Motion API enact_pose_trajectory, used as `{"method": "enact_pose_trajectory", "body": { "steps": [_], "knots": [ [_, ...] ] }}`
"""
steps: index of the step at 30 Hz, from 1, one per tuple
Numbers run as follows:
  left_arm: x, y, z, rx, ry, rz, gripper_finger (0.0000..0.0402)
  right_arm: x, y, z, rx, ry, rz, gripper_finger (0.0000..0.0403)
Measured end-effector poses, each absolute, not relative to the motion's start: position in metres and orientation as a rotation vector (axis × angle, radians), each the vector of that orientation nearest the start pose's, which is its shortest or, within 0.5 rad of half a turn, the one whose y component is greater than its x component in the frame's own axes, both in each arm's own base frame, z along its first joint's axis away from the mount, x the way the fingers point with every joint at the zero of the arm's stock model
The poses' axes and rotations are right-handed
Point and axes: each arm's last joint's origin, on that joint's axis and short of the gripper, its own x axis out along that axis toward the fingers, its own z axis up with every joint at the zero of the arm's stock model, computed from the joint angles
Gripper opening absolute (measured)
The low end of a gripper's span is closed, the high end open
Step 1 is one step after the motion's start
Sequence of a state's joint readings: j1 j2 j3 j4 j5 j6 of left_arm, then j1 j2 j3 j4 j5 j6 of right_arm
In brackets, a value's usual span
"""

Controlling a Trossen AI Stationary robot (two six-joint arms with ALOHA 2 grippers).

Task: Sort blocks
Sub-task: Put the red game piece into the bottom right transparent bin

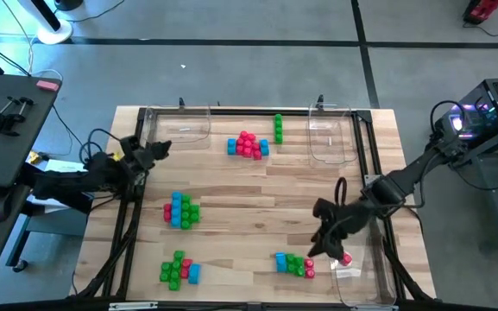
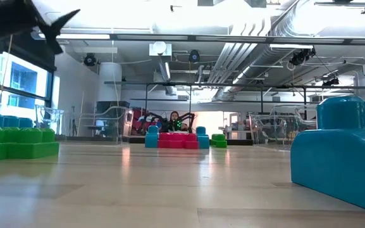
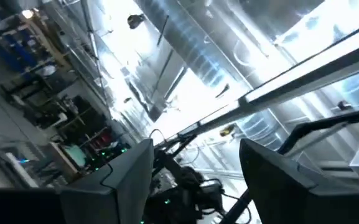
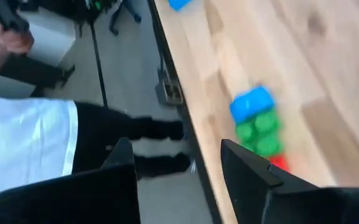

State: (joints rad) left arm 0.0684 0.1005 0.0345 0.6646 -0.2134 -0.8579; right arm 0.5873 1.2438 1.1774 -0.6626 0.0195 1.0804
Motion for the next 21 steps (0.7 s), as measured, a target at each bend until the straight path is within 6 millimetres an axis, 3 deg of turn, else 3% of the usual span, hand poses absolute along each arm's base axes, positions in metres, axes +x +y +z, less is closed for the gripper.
{"method": "enact_pose_trajectory", "body": {
  "steps": [5,9,12,16,21],
  "knots": [
    [0.100,0.006,0.277,-0.764,-0.548,-0.117,0.0227,0.227,0.124,0.334,0.702,0.839,0.101,0.0117],
    [0.132,0.000,0.321,-0.605,-0.388,-0.185,0.0227,0.237,0.110,0.332,0.655,0.829,0.110,0.0114],
    [0.154,-0.005,0.343,-0.590,-0.312,-0.254,0.0227,0.244,0.113,0.323,0.633,0.904,0.191,0.0086],
    [0.177,-0.008,0.356,-0.658,-0.264,-0.296,0.0227,0.253,0.134,0.302,0.605,1.034,0.279,0.0012],
    [0.200,-0.009,0.350,-0.672,-0.214,-0.264,0.0227,0.261,0.161,0.280,0.543,1.105,0.341,0.0015]
  ]
}}
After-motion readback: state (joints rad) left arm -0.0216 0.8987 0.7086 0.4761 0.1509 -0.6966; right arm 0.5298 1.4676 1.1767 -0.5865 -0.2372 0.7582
